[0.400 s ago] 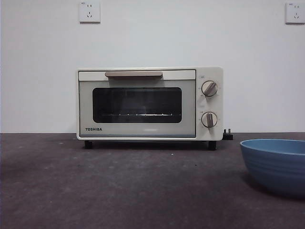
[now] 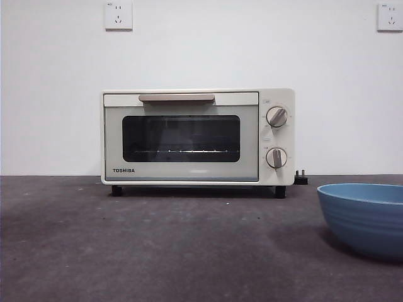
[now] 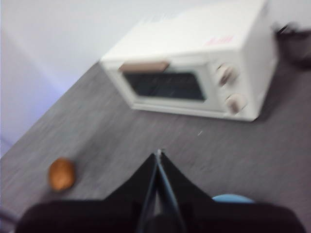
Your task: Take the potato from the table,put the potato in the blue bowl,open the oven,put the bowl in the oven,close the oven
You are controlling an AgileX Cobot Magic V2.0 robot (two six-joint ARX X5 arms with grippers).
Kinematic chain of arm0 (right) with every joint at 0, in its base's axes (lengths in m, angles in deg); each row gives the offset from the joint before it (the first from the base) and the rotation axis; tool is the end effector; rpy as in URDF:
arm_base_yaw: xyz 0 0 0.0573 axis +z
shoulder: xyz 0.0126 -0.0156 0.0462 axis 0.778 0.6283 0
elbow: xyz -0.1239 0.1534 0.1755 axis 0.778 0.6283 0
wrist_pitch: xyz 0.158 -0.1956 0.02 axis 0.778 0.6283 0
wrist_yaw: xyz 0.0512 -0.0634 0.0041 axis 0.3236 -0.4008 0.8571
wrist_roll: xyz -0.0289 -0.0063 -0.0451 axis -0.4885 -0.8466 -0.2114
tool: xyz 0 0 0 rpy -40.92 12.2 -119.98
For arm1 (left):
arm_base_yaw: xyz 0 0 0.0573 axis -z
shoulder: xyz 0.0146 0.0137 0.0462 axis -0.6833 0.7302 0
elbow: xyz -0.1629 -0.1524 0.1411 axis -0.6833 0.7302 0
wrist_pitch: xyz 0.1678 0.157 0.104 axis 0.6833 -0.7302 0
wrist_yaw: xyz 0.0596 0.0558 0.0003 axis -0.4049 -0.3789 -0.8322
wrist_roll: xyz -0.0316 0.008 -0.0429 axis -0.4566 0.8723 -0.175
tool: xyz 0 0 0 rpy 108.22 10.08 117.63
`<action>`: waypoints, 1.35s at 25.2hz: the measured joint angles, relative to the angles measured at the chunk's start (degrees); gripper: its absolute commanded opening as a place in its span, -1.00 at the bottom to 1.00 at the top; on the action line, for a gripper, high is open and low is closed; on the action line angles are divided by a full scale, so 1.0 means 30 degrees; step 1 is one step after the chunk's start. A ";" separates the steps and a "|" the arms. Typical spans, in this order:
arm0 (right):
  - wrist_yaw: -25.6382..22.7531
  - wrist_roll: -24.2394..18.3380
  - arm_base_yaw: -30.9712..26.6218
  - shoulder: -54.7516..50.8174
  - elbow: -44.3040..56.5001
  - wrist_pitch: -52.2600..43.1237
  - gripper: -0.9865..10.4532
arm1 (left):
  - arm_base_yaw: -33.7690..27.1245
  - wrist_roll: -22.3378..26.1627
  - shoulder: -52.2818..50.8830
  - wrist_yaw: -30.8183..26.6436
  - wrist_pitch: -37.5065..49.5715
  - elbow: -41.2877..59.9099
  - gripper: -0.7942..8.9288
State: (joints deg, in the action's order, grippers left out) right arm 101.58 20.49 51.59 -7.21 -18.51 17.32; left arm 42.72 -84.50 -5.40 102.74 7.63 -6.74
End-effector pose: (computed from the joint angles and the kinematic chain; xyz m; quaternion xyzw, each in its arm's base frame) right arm 0.1043 0.0179 0.3449 0.1267 0.2083 0.2913 0.9250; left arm 0.0774 -0.0144 0.3508 -0.1044 0.1359 -0.2538 0.9520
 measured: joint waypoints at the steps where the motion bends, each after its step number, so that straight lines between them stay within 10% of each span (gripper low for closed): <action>1: 0.0087 -0.0066 0.0299 0.0634 -0.0233 0.0087 -0.84 | 0.0000 0.0022 0.0015 0.0393 -0.0408 -0.0233 -0.85; 17: -0.4320 -0.0270 1.0761 0.8852 -0.4320 -0.0452 -0.84 | 0.1654 0.0233 -0.0051 0.1698 -0.4794 -0.0466 -0.85; 29: -0.4590 -0.0969 1.7813 2.0079 -1.1992 -0.1574 -0.82 | 0.2477 0.1202 -0.0051 0.1603 -1.0950 -0.0503 -0.85; 34: -0.4583 -0.1297 1.8928 2.4844 -1.7209 -0.1472 -0.82 | 0.2878 0.2528 -0.0051 -0.2412 -1.3107 -0.2681 -0.85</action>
State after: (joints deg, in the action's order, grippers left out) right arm 87.84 16.60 108.38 67.32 -70.13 12.91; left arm 51.35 -76.91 -5.55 95.51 -31.69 -14.78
